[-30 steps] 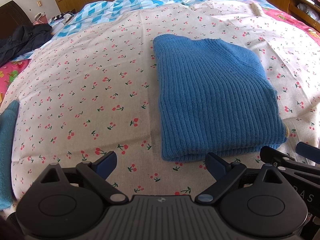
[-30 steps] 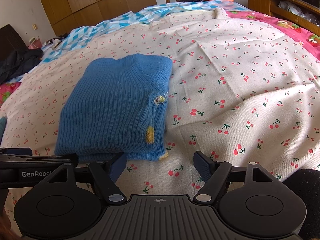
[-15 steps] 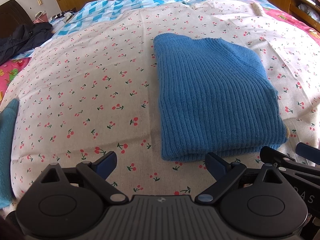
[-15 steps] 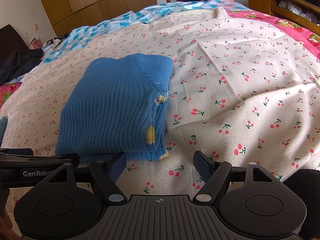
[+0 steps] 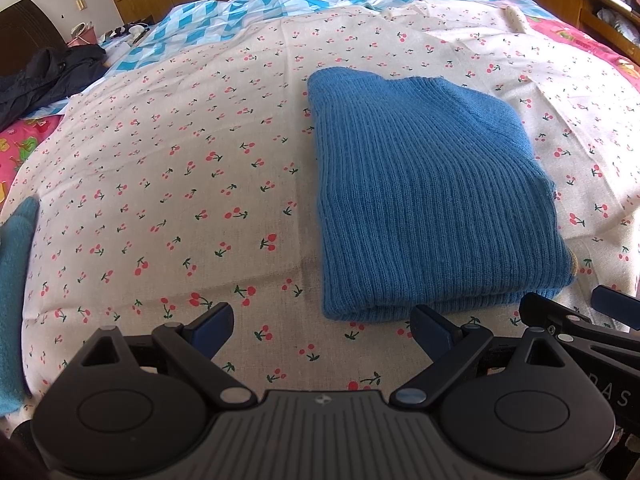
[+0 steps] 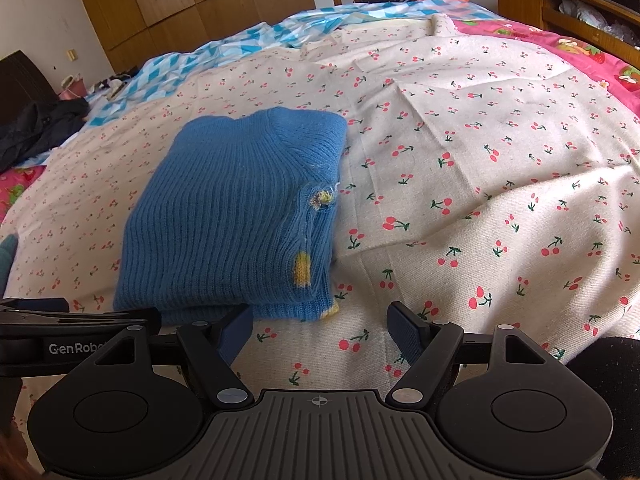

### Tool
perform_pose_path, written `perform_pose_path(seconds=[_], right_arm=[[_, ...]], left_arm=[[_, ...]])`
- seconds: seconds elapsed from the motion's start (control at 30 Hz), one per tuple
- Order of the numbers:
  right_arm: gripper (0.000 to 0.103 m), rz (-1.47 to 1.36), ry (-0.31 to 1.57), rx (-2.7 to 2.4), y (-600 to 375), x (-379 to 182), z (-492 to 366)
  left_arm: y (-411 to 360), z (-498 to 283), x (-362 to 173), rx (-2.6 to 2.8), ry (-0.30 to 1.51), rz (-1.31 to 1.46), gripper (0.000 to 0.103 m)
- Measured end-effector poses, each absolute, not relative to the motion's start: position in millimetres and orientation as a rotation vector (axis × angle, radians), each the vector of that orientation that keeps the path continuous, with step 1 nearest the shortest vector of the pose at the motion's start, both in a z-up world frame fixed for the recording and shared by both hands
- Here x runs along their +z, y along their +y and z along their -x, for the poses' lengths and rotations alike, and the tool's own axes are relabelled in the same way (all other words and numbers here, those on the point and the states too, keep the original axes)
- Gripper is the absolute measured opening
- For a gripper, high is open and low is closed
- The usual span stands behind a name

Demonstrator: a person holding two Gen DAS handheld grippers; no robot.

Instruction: Fold small clothes

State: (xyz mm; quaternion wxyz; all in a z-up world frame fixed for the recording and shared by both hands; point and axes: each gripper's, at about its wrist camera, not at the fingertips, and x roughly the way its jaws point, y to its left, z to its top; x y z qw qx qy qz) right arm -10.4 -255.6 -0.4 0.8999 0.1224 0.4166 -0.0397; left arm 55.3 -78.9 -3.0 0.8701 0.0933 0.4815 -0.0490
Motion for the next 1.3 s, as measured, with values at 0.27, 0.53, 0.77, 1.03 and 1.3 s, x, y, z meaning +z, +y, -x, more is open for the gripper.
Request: perform_pose_path(seconds=[0.27,0.53,0.77,1.03,1.3], right_arm=[[0.076,-0.259,0.859,-0.078,-257,0,11],[0.076,-0.251,0.857,-0.090,-258,0,12],[0.076,-0.230,0.845,-0.110,-255,2,15],[0.076,-0.210,0.820,-0.144,-255,6,20],[0.076,-0.189,0.807,-0.157,-251,8,22]], left_arm=[[-80,-54,0,-0.105,1.005,-0.194,0.099],[-79,-53,2,-0.115,0.993,-0.192,0.099],[-77,-52,2,-0.136,0.988,-0.172,0.099],[-75,-51,3,-0.161,0.982,-0.144,0.099],[-72,-49,3,-0.171,0.980,-0.123,0.098]])
